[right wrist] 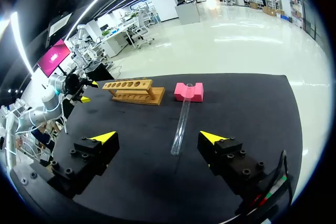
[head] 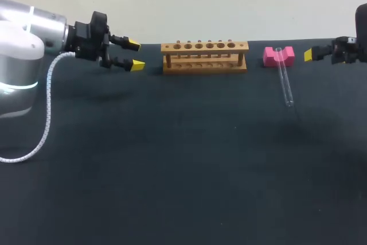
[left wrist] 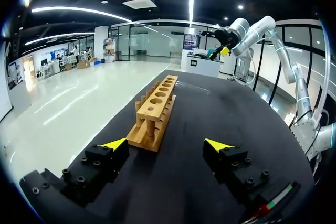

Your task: Grasp the test tube, adjust it, and insert it.

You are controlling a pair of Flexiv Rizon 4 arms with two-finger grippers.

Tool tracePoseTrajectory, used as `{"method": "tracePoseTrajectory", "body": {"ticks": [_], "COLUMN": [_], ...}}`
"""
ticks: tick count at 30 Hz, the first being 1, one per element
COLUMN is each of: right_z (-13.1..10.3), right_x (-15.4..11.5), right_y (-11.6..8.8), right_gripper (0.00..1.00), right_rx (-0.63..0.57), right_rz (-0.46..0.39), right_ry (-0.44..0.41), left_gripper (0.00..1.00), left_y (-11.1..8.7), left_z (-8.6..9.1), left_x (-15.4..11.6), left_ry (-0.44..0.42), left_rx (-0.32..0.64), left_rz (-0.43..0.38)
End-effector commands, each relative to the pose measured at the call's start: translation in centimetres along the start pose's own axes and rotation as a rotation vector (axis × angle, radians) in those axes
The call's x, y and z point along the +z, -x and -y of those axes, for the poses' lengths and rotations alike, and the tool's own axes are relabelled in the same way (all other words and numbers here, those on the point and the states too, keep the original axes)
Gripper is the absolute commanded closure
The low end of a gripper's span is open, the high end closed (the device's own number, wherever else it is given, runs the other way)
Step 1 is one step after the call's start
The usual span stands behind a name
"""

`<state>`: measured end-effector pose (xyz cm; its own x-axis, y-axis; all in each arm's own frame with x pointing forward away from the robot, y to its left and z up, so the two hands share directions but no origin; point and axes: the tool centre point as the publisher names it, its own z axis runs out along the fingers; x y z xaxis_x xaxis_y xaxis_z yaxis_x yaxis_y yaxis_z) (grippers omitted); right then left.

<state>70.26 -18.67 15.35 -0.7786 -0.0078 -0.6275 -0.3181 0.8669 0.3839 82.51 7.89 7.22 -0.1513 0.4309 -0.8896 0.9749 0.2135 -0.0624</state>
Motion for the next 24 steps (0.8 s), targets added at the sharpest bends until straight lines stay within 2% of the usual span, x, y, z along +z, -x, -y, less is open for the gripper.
{"method": "tracePoseTrajectory", "body": {"ticks": [1,6,13,19,21,24], "right_z": [-0.6,-1.6,-2.2,-1.9,-1.5,-1.2], "right_x": [0.8,1.9,4.0,5.9,6.5,6.8], "right_y": [0.3,1.1,1.6,1.8,1.8,1.8], "right_gripper": [0.0,0.0,0.0,0.0,0.0,0.0], "right_rx": [-0.006,-0.018,-0.057,-0.076,-0.051,-0.033], "right_rz": [0.072,0.146,0.183,0.231,0.274,0.28], "right_ry": [-0.047,-0.134,-0.313,-0.357,-0.334,-0.34], "left_gripper": [0.0,0.0,0.0,0.0,0.0,0.0], "left_y": [-0.1,-0.1,-0.1,-0.1,-0.1,-0.1], "left_z": [0.1,0.1,0.1,0.1,0.1,0.1], "left_x": [0.0,0.0,0.0,0.0,0.0,0.0], "left_ry": [0.004,0.004,0.004,0.004,0.004,0.004], "left_rx": [0.003,0.003,0.003,0.003,0.003,0.003], "left_rz": [0.003,0.003,0.003,0.003,0.003,0.003]}}
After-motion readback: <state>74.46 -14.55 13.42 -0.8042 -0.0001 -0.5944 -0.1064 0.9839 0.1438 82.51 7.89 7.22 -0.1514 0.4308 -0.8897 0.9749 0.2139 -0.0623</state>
